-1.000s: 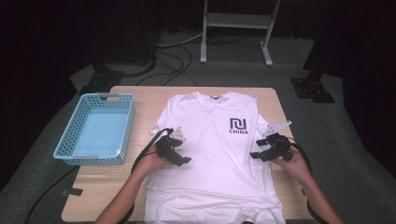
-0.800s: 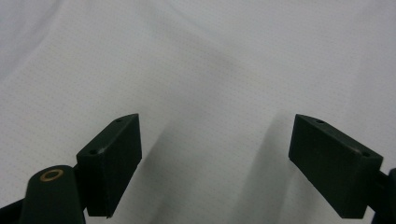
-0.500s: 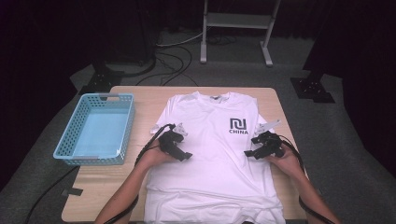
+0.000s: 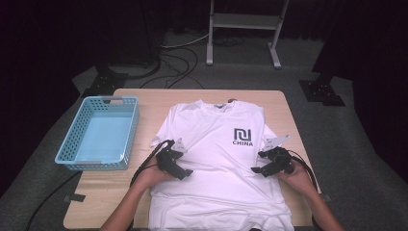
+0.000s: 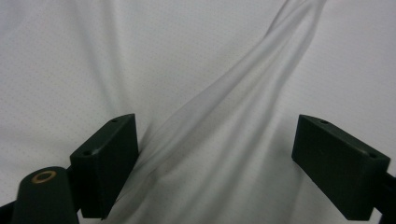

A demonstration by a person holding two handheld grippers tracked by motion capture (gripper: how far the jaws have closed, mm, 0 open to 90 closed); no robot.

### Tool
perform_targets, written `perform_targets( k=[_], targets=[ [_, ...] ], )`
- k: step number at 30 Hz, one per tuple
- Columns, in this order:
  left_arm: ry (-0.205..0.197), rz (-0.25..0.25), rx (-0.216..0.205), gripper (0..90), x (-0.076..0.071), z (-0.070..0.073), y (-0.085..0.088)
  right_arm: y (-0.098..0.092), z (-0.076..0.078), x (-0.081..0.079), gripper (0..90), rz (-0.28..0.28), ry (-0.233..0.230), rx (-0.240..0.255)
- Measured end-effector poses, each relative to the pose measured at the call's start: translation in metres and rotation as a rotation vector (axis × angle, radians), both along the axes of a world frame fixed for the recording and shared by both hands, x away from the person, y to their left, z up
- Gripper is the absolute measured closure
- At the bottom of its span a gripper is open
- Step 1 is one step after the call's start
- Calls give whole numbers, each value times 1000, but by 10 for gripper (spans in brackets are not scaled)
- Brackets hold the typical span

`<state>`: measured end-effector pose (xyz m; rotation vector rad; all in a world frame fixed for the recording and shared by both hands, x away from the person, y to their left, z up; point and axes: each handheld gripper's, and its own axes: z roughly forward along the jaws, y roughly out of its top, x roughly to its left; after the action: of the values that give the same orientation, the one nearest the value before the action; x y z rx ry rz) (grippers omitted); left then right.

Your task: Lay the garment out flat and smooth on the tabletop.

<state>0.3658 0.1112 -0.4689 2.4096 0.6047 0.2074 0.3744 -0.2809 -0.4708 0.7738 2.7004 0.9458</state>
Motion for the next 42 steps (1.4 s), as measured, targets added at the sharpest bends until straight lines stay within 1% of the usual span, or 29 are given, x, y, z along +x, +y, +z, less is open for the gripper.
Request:
perform_targets(
  k=[6,13,18,20,22,24,25,27,30,32,34,37,39,41,42],
  targets=[
    [-6,-15,8,118,-21,-1,4,0,-2,-23,227,9,-10,17],
    [15,-29,8,118,-40,1,10,3,-3,-44,222,33,-10,29],
    [37,-53,18,119,-50,2,12,5,-3,-58,221,57,-7,34],
    [43,-67,30,118,-52,3,11,5,-3,-61,221,62,-1,36],
    [42,-74,29,118,-52,4,10,4,-2,-61,228,62,13,42],
    [35,-78,28,118,-49,5,9,0,-1,-59,234,61,29,54],
    [32,-76,28,118,-47,6,9,-2,0,-58,234,63,28,59],
    [16,-66,32,118,-41,6,8,-7,3,-54,234,55,18,79],
    [5,-41,34,118,-28,7,7,-17,9,-44,238,34,2,95],
    [0,-27,27,118,-20,8,7,-26,14,-35,257,14,-8,107],
    [-7,-20,28,118,-12,9,6,-34,18,-24,258,-14,-17,109],
    [-8,-21,29,119,-2,8,3,-48,24,-8,287,-53,-21,143],
    [-1,-16,30,119,3,6,2,-55,28,2,308,-71,-37,138],
    [14,-12,22,119,7,3,1,-59,31,13,333,-90,-36,144],
    [20,-8,12,118,9,2,1,-61,31,19,350,-100,-32,147]
  ],
)
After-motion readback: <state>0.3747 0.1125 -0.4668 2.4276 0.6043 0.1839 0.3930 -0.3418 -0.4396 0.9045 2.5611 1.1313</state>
